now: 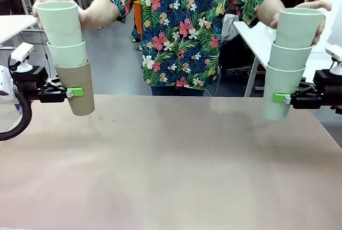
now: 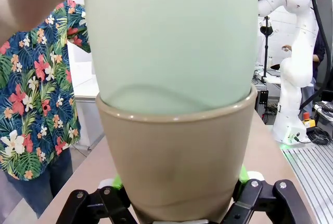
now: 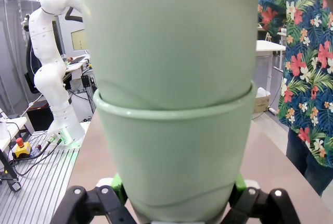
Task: Stack the cups and store them in the basket.
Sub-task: Place the stack of Reusable plastic cups into the Pantry Basket.
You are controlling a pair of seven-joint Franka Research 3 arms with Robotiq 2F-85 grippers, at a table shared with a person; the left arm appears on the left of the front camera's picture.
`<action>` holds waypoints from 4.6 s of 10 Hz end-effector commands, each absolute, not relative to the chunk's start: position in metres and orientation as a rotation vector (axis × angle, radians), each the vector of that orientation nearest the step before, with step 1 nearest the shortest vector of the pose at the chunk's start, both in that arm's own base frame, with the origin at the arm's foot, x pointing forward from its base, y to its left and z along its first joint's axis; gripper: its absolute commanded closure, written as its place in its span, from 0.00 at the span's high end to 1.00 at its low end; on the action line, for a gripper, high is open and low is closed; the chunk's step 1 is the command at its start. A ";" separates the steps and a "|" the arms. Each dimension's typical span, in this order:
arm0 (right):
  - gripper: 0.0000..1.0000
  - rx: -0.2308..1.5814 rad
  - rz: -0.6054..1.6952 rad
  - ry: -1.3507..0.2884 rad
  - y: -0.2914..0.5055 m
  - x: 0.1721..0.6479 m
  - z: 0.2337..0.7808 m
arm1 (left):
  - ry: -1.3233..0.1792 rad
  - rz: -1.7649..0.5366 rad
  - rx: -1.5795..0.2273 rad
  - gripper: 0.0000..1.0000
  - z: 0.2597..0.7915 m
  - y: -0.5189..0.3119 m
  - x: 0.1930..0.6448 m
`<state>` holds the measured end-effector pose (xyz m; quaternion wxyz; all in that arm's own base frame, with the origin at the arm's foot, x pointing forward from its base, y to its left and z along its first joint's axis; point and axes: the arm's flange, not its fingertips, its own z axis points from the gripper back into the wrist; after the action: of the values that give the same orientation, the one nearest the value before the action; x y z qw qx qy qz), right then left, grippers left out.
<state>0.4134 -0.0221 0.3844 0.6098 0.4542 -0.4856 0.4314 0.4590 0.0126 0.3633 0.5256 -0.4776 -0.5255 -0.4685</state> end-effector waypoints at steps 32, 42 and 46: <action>0.85 1.045 1.003 -1.128 -0.022 0.414 0.387 | -1.265 -1.127 -1.141 0.85 0.368 0.012 0.459; 0.85 1.045 1.003 -1.128 -0.022 0.414 0.387 | -1.265 -1.127 -1.141 0.85 0.368 0.012 0.459; 0.85 1.045 1.003 -1.128 -0.022 0.414 0.387 | -1.265 -1.127 -1.141 0.85 0.368 0.012 0.459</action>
<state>0.4134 -0.0221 0.3837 0.6101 0.4546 -0.4851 0.4312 0.4591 0.0127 0.3628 0.5260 -0.4777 -0.5253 -0.4682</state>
